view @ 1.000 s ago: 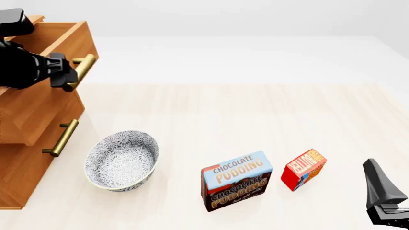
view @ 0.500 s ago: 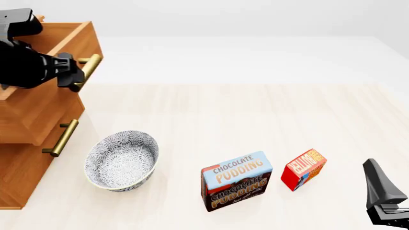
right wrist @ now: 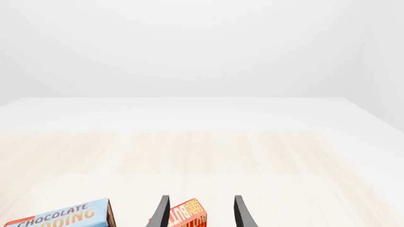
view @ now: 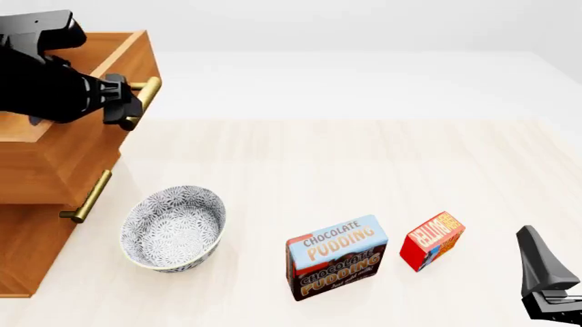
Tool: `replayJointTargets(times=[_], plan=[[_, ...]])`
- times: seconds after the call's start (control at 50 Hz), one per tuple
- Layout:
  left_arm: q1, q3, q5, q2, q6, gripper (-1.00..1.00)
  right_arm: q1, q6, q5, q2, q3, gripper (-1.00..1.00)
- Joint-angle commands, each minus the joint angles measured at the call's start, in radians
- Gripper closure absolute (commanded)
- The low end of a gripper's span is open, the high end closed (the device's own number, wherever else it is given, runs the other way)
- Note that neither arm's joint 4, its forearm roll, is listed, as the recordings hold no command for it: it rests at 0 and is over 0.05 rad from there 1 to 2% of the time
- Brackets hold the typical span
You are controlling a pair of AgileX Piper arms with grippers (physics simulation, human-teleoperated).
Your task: Put the butter at the back in the top drawer of the cabinet and close it.
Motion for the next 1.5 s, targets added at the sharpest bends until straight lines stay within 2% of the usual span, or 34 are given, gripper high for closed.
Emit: replayJointTargets(times=[0.02,0.8,1.5], plan=[[-0.05,0.008,-0.016,0.092,0.014,-1.0,0.0,0.0,0.0,0.0,0.0,-1.0],[-0.16,-0.042,-0.041,0.178,-0.009,-1.0,0.0,0.0,0.0,0.0,0.0,-1.0],[-0.21,-0.121,0.014,0.175,-0.046,-1.0,0.0,0.0,0.0,0.0,0.0,-1.0]])
